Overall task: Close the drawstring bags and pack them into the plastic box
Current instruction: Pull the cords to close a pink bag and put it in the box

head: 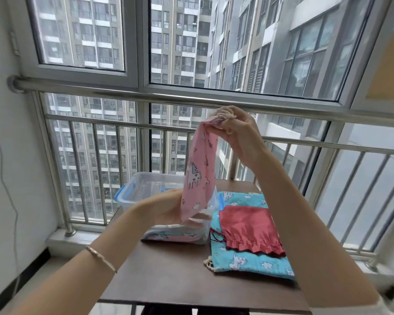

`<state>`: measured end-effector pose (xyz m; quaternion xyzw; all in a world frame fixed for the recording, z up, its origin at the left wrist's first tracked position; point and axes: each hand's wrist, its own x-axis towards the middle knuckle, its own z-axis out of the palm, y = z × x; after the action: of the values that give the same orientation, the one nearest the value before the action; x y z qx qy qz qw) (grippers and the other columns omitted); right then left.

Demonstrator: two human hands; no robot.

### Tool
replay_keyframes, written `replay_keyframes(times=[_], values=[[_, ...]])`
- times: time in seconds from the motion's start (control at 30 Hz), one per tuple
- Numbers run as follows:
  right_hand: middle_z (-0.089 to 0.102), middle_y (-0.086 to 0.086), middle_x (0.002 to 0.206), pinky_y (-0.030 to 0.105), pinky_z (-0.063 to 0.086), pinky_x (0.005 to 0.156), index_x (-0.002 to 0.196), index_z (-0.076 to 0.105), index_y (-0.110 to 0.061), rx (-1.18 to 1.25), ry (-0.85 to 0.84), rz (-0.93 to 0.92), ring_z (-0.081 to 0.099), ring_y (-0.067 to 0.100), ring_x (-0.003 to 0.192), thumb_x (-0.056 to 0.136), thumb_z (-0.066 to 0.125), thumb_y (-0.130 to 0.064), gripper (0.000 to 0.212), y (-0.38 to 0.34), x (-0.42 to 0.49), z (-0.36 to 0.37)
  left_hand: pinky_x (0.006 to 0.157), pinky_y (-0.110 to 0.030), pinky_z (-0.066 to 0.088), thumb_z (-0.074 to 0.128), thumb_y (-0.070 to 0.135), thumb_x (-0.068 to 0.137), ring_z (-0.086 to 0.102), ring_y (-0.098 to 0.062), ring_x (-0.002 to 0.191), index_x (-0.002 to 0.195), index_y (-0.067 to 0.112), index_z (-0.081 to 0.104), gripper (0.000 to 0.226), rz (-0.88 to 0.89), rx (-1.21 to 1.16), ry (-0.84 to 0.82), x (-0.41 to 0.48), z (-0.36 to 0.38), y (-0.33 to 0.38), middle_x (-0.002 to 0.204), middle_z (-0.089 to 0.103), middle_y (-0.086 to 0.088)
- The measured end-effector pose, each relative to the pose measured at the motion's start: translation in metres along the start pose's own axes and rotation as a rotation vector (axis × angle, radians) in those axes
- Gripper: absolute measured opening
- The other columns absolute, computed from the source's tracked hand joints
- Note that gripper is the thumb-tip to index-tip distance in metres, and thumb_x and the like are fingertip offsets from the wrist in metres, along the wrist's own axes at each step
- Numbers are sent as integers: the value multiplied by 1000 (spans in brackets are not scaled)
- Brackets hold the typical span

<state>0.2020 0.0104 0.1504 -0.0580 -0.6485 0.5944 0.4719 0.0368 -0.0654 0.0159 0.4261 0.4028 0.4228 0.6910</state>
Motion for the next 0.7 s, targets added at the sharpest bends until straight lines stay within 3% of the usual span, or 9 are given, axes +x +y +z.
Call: replay_keyframes(times=[0.13,0.27,0.33,0.37,0.43,0.5,0.6,0.7], values=[[63,8,89,33,58,83,82,57,-3,-36,13,-8,64,20,84,66,53,4,17,0,2,-24,76,-37,58,46,-3,93,60,-25,99,123,7,57,34,95,-79,187,1,-18,23,116,59,-17],[61,3,82,12,51,62,81,60,-7,-634,-16,150,59,11,75,83,58,2,9,15,3,-55,76,-37,59,55,3,90,62,-25,106,128,11,57,39,120,113,466,-2,-65,44,118,64,-11],[59,2,80,9,44,53,80,61,-8,-924,-137,329,53,9,69,86,59,2,12,38,9,-65,78,-36,59,60,3,88,64,-21,97,131,10,54,44,69,311,547,2,-86,50,114,64,-9],[58,2,79,11,43,51,82,61,-7,-1030,-220,422,50,8,65,87,60,-1,8,52,12,-66,71,-30,59,61,3,87,64,-18,89,131,10,54,45,21,467,572,5,-93,50,110,64,-7],[56,1,78,13,39,51,88,63,-3,-1183,-367,541,46,7,62,89,61,-9,7,79,18,-66,55,-17,51,63,3,86,57,-12,70,128,11,56,43,-107,805,586,13,-104,47,97,62,-3],[55,-1,76,14,36,52,89,64,-3,-1258,-461,598,44,7,62,89,62,-13,10,104,23,-59,53,-14,47,64,3,84,51,-9,61,124,13,61,41,-215,1076,591,23,-117,40,93,65,-1],[54,-1,71,21,34,52,89,68,-1,-1376,-586,652,43,10,61,86,64,-20,20,132,27,-41,50,-14,44,56,0,83,49,-8,57,119,10,66,39,-375,1327,524,33,-126,31,102,69,-1],[56,-1,69,24,40,55,71,62,-9,-1487,-687,756,49,15,61,86,56,-25,23,150,32,-25,50,-18,45,47,1,88,53,-11,66,127,16,60,44,-532,1544,447,36,-122,26,110,64,0]])
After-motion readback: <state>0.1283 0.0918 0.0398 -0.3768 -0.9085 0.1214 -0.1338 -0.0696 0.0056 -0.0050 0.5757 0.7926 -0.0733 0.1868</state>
